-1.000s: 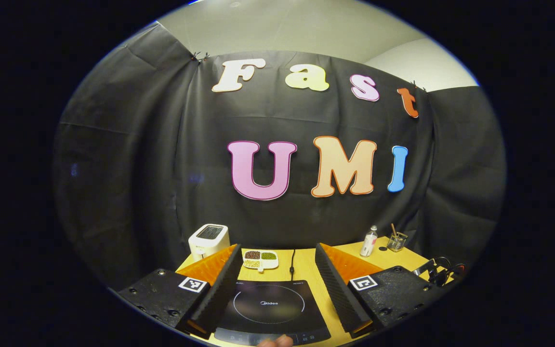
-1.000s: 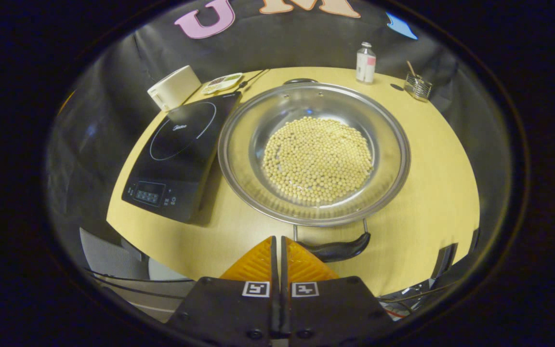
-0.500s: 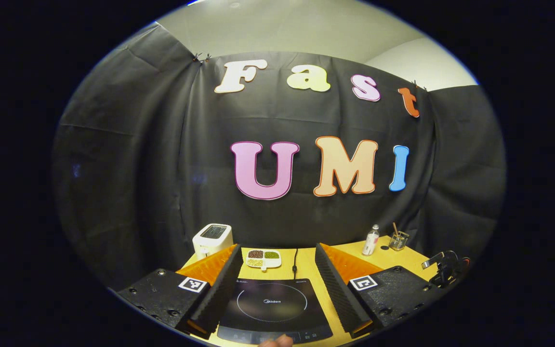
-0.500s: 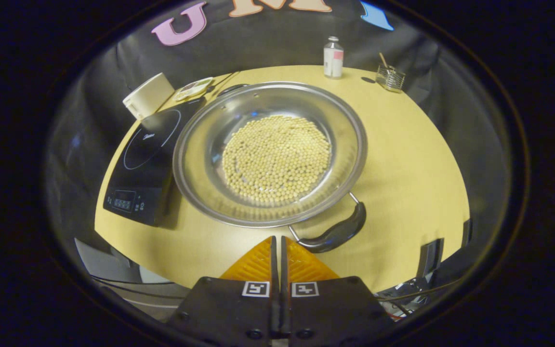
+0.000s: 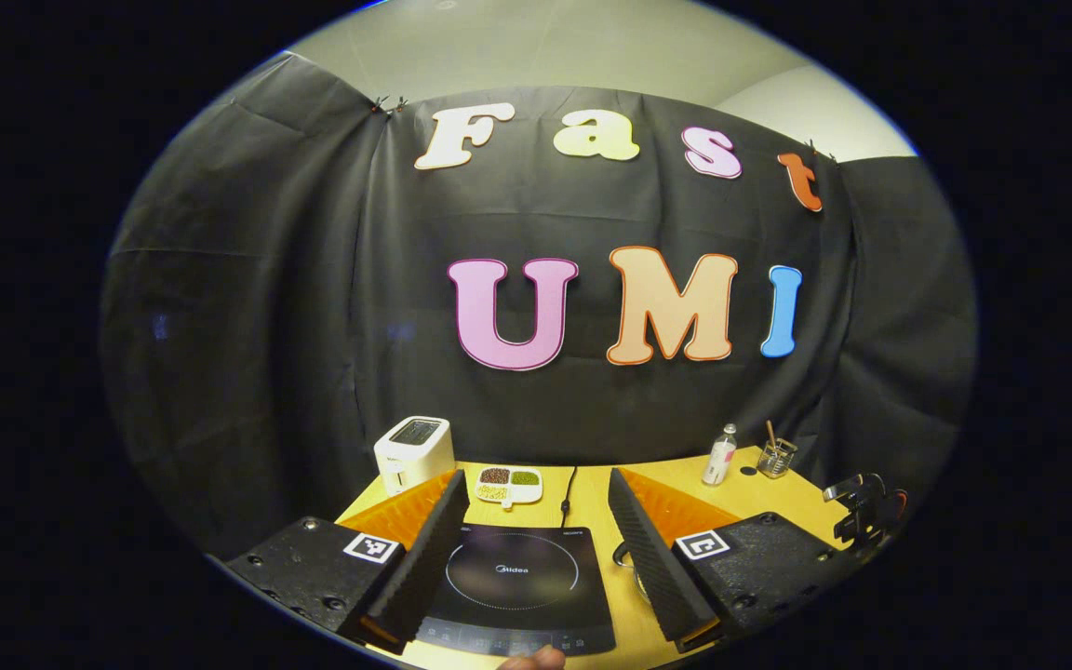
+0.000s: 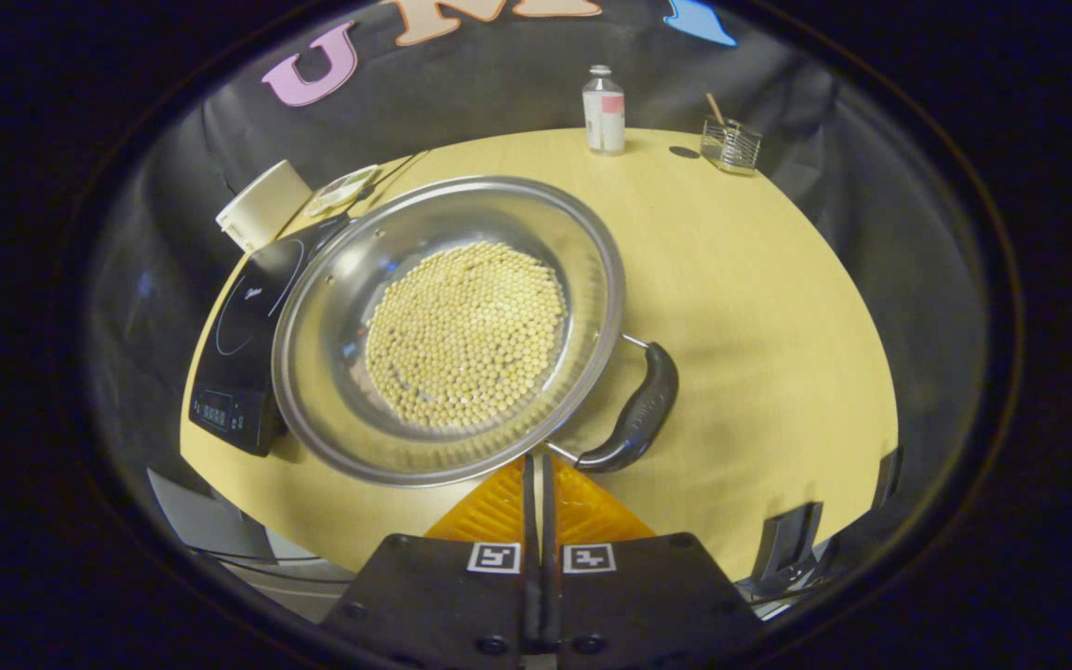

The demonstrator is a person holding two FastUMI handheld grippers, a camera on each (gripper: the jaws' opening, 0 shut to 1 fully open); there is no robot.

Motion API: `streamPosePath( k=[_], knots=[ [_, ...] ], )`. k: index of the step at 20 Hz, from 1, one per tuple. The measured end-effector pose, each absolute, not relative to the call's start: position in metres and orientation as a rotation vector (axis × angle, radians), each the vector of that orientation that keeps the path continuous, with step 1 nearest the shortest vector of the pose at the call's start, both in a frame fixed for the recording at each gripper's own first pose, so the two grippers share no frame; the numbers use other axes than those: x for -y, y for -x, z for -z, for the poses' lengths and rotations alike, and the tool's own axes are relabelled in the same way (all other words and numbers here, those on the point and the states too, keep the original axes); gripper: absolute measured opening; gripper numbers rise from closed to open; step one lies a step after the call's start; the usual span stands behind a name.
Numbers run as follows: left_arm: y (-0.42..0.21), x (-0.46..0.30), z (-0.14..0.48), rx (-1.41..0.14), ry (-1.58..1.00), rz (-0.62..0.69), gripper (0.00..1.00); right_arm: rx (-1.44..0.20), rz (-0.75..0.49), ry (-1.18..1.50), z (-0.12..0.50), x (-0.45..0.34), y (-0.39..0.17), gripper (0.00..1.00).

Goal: First push the handle of the pot to place it horizontally, then grasp the pot with both hands and set it on the induction cooktop.

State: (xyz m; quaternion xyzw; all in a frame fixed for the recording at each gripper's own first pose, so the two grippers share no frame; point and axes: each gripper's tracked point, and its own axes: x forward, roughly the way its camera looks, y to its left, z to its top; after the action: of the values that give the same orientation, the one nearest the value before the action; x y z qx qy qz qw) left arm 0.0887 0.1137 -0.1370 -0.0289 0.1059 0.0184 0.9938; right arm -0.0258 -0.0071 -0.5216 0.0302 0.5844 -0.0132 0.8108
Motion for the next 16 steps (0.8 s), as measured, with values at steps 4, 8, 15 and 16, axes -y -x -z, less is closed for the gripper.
streamPosePath(
  k=[4,8,15,16],
  knots=[
    [-0.090,-0.086,0.139,-0.251,0.065,-0.060,0.93,-1.239,-0.017,-0.074,0.526,0.029,0.008,0.03],
    [-0.091,-0.057,0.145,-0.296,0.051,-0.084,0.94,-1.226,-0.080,-0.092,0.530,0.044,-0.007,0.03],
    [-0.083,-0.006,0.192,-0.441,0.167,-0.080,0.93,-1.159,-0.177,-0.019,0.534,0.065,-0.041,0.03],
    [-0.083,-0.001,0.203,-0.467,0.210,-0.078,0.94,-1.151,-0.176,-0.024,0.534,0.067,-0.044,0.00]
  ],
)
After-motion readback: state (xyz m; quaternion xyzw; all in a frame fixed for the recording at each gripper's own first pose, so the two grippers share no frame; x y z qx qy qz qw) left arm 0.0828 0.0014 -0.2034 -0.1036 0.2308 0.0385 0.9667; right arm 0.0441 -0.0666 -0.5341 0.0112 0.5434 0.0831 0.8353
